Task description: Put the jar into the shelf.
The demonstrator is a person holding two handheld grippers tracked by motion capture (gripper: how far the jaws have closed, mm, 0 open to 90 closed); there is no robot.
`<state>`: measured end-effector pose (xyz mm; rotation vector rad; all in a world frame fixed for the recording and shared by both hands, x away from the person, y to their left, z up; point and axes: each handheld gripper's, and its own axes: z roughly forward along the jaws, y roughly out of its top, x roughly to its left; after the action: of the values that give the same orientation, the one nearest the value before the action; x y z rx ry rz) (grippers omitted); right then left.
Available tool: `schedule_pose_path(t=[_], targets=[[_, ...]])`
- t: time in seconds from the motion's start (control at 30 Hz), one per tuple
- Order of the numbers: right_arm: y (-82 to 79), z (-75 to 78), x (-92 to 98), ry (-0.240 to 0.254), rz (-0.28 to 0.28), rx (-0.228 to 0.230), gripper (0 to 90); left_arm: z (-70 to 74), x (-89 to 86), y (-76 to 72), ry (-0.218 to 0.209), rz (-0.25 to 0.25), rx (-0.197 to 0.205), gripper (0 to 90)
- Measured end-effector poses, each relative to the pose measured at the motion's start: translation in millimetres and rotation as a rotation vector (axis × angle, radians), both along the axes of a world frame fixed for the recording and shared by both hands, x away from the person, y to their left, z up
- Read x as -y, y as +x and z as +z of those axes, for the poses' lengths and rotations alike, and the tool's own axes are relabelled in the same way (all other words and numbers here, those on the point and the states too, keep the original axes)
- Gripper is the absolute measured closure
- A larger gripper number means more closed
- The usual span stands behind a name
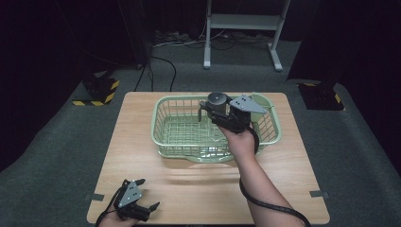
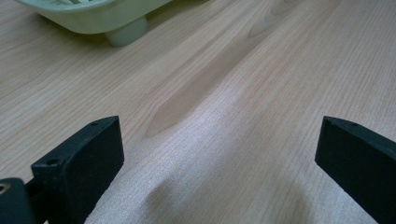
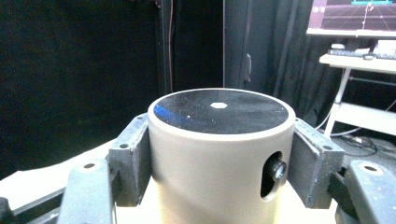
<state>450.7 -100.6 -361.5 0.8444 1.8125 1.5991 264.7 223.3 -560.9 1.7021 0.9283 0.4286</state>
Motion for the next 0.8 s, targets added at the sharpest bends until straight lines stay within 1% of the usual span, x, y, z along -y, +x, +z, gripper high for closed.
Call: schedule_pose_path(t=[0.03,0.07,0.3,0.5,0.67,0.7,0.73,0.8], targets=[[2.0,-2.4,-1.1,-0.007,-0.002,-0.011,32.9,0.0,-0.1,0.0,-0.001,0.0,0.0,1.6],[2.0,-2.4,-1.1,-0.007,-0.002,-0.011,32.9,0.1,-0.2,-0.1,-0.001,0.0,0.001,1.6],[7.3,-10.2,-7.5,-0.046,0.004,-0.051,33.0,0.1,-0.5,0.2,0.0,-0.002,-0.002,1.6],[10.9,-13.1,-11.4,-0.079,0.015,-0.085,32.9,0.1,-0.1,-0.1,-0.003,-0.001,-0.001,1.6],[14.9,-16.1,-12.6,-0.101,0.018,-0.126,33.0,0.1,-0.4,0.1,-0.001,-0.003,-0.002,1.6],[16.6,-17.7,-13.8,-0.114,0.021,-0.143,33.0,0.1,-0.3,0.1,-0.003,-0.003,-0.002,1.7],[16.6,-17.7,-13.8,-0.114,0.021,-0.143,33.0,0.1,-0.3,0.1,-0.002,-0.003,-0.002,1.7],[18.1,-19.3,-15.8,-0.129,0.026,-0.16,33.0,0.1,-0.4,0.1,-0.002,-0.003,-0.002,1.7]])
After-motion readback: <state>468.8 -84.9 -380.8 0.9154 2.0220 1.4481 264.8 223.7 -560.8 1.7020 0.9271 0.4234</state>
